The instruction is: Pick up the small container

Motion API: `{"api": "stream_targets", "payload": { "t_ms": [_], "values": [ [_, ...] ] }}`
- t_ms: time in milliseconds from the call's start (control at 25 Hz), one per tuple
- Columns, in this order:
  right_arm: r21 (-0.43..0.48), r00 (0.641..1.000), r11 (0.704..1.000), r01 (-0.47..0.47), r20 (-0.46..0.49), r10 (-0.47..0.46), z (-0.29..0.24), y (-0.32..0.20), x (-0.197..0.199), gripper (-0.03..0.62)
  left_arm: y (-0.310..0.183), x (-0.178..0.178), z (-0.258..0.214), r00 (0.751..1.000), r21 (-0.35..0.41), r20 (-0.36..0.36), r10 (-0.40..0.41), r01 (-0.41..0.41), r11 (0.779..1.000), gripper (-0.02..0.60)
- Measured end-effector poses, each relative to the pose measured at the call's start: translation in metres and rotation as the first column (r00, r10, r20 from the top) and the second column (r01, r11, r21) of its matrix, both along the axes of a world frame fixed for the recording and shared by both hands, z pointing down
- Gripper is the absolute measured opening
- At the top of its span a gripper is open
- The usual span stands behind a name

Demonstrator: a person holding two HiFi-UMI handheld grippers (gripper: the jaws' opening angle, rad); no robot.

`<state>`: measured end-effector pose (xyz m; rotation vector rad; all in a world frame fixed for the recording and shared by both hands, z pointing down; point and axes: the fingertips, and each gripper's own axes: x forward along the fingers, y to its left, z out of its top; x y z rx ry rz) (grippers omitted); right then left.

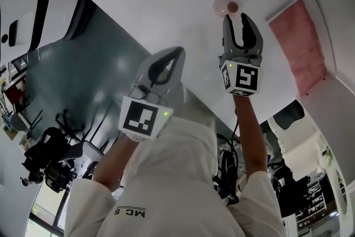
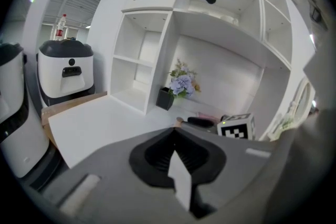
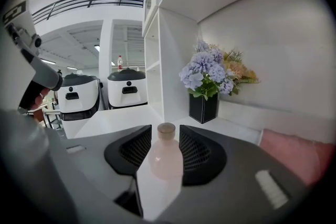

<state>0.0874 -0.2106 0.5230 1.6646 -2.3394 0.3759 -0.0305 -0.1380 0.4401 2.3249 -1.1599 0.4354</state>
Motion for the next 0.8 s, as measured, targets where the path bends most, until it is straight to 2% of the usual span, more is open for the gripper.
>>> {"api": "stream_targets", "payload": {
  "t_ms": [640,800],
  "values": [
    [0.018,1.0,1.0,0.023,-0.018,-0.023,0.027,-0.026,-0.009,0.173,-0.001,0.0,0.034,1.0,-0.035,0.001,0.004,-0.004,0.999,0.0],
    [0.014,0.999,0.999,0.032,-0.026,-0.032,0.029,-0.026,-0.011,0.129,0.005,0.002,0.037,1.0,-0.044,0.002,0.016,-0.016,0.999,0.001]
  ]
}}
